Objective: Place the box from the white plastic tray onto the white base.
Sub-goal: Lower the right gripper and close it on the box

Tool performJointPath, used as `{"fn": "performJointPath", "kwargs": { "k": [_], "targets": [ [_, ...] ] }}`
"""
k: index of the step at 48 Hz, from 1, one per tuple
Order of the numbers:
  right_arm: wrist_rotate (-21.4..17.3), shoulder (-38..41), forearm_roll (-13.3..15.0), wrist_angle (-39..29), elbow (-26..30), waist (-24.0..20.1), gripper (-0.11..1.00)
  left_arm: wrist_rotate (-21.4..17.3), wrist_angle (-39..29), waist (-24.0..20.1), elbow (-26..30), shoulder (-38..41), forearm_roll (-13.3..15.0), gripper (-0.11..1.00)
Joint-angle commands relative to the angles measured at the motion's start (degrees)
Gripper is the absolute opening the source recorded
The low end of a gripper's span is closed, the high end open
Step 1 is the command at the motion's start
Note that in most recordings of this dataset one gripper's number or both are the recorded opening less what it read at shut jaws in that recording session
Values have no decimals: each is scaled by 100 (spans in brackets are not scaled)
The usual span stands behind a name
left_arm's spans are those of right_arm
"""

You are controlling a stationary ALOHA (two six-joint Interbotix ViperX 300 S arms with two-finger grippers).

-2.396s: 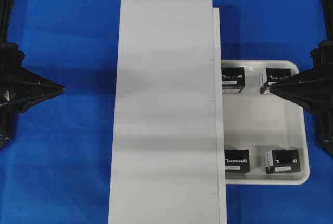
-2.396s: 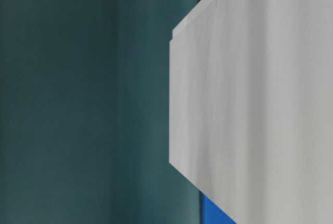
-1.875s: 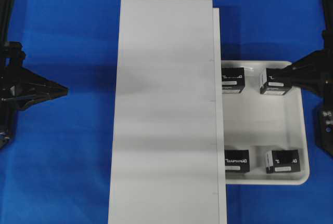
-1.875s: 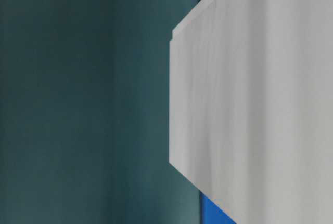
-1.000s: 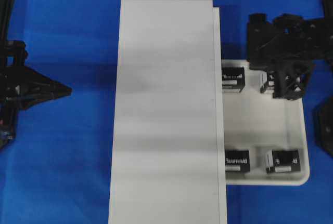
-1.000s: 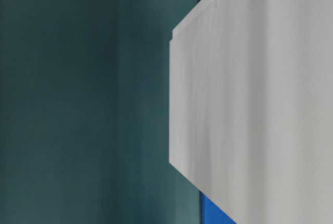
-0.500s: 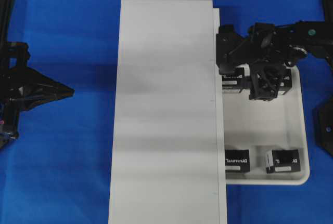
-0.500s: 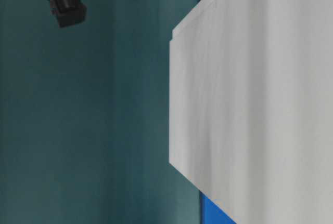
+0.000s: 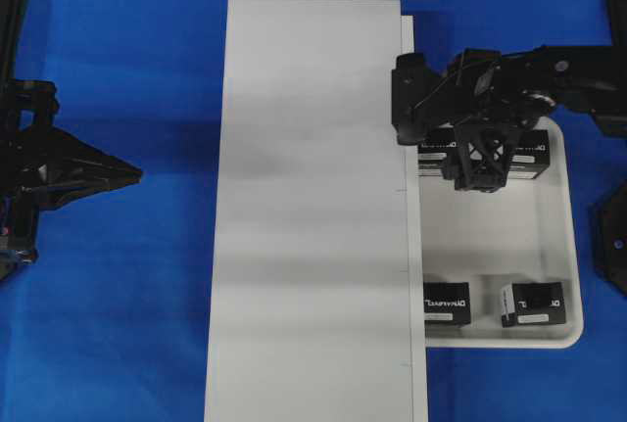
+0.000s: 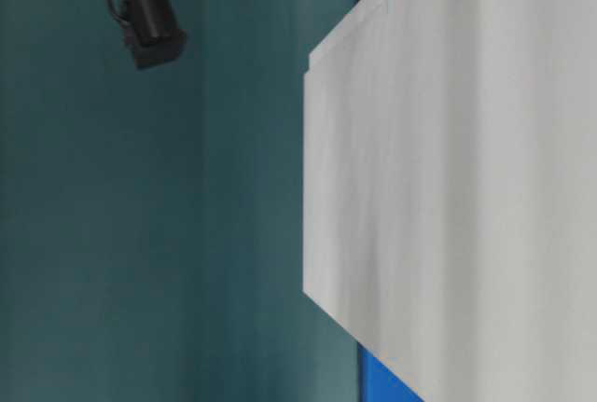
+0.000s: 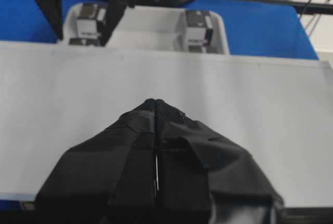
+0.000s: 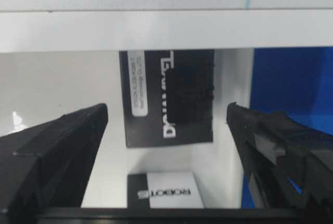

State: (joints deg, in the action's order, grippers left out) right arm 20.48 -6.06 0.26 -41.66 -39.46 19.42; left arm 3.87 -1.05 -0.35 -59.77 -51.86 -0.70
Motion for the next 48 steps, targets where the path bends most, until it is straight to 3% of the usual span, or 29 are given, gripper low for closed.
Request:
{"fn": "performJointPath", "kwargs": {
  "k": [1, 37, 48],
  "targets": [
    [9, 176, -18, 114, 53, 0, 100, 9, 44, 0, 149, 18, -18, -7],
    [0, 571, -141, 712, -202, 44, 100, 9, 44, 9, 149, 18, -18, -7],
    [-18, 571, -316, 932, -211, 44, 99, 9, 44, 18, 149, 18, -18, -7]
  ]
}}
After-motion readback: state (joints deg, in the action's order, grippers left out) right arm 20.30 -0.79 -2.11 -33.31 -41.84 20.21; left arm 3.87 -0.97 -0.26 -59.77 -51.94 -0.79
